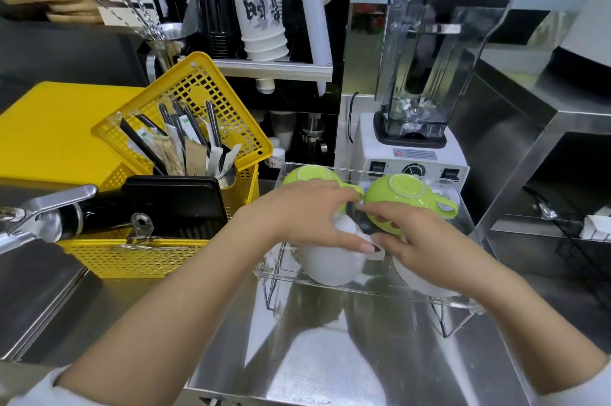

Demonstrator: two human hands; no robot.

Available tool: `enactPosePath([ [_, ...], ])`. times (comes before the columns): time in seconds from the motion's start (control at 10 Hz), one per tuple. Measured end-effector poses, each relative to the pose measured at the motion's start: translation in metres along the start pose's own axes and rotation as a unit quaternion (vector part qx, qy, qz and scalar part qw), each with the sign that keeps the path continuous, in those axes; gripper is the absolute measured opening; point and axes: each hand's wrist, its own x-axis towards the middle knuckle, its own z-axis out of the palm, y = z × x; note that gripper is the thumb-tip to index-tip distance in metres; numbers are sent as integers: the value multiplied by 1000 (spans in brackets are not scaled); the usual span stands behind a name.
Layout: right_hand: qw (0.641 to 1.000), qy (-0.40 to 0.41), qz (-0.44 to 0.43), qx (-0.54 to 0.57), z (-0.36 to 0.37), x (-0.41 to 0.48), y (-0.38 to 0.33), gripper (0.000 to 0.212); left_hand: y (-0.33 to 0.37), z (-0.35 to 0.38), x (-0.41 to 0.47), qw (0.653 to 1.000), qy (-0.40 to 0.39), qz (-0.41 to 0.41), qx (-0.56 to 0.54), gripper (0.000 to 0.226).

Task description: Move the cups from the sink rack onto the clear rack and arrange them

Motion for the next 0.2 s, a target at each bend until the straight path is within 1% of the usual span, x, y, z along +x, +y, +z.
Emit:
enactPosePath([
  [0.1,999,45,8,-16,-19,-2,2,41,0,-21,3,995,98,10,34,74],
  [0.2,994,104,30,17,-41,-6,3,37,1,-43,7,970,236,6,54,68],
])
